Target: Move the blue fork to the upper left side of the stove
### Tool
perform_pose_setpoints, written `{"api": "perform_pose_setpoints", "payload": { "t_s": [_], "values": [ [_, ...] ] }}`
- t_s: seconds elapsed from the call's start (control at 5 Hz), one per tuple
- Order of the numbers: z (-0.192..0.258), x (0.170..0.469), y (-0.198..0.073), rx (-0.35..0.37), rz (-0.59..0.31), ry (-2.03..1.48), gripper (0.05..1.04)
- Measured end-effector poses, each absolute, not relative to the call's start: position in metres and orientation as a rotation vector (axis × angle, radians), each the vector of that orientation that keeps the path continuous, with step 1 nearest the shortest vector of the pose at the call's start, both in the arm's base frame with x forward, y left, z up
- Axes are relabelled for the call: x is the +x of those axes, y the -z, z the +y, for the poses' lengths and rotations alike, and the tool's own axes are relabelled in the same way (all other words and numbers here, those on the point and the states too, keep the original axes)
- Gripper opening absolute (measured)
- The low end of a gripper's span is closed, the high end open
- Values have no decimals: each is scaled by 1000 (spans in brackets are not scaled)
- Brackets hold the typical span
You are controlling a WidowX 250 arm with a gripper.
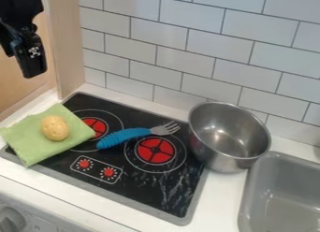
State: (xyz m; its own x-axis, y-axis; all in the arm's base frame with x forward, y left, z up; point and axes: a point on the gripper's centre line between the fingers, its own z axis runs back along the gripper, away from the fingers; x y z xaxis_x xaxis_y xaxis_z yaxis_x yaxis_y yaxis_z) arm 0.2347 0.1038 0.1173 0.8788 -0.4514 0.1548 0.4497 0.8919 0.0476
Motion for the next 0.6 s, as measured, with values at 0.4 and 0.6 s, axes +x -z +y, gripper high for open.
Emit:
{"api": "perform_pose_setpoints", "payload": {
  "t_s": [0.4, 0.6],
  "values": [
    [89, 226, -102, -46, -102, 479, 999],
    [80, 236, -108, -19, -111, 589, 999]
  ]
}}
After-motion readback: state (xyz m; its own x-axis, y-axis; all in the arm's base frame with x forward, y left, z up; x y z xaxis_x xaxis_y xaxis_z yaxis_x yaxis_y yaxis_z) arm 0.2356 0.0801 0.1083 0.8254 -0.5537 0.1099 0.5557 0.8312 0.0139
